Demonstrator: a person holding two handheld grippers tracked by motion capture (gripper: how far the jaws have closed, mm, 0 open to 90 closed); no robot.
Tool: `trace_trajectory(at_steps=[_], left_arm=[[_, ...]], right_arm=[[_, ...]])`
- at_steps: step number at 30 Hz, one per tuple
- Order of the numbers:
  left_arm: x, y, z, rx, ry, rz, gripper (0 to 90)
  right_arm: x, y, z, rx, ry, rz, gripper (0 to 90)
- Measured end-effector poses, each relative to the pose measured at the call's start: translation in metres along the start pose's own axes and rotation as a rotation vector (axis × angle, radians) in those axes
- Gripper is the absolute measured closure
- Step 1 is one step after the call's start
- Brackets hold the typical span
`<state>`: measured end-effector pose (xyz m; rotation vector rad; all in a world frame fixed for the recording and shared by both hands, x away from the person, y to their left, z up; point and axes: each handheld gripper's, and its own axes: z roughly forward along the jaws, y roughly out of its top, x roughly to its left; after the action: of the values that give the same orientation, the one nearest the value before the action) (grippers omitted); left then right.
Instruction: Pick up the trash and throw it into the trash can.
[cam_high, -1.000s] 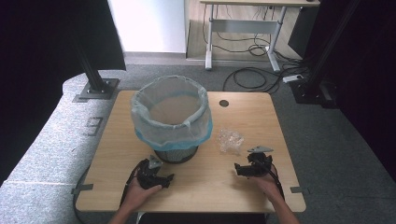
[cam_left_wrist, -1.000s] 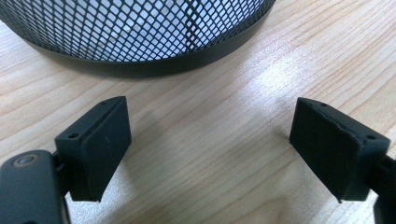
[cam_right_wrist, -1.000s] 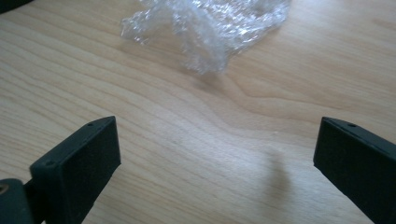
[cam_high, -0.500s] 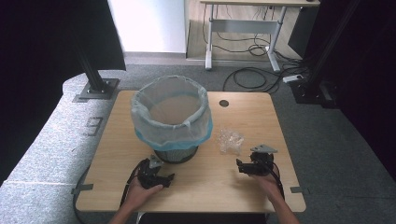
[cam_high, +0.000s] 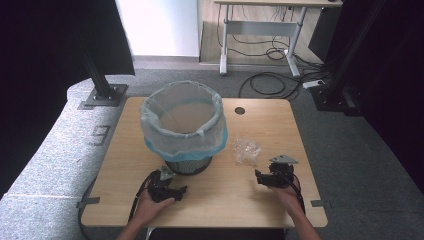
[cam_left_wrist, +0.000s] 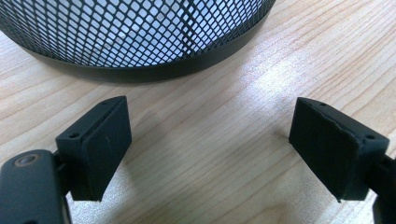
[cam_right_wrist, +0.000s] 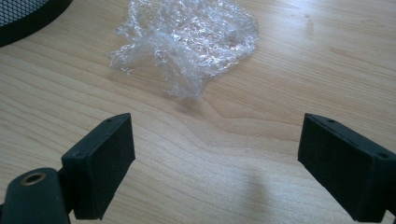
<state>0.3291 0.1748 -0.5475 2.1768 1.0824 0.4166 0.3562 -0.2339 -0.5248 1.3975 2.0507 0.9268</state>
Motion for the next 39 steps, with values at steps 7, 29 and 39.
trace_trajectory(at_steps=[7,29,39], left_arm=[[0.0,0.0,0.0,0.0,-0.002,0.001,13.0],[-0.001,0.0,0.001,-0.003,-0.013,0.011,13.5],[-0.002,0.001,0.001,-0.005,-0.013,0.006,13.5]], right_arm=[[-0.005,-0.001,0.001,0.001,-0.026,0.0,10.7],[-0.02,-0.003,0.003,-0.008,-0.11,0.016,12.3],[-0.019,-0.002,0.004,-0.03,-0.106,0.023,12.6]])
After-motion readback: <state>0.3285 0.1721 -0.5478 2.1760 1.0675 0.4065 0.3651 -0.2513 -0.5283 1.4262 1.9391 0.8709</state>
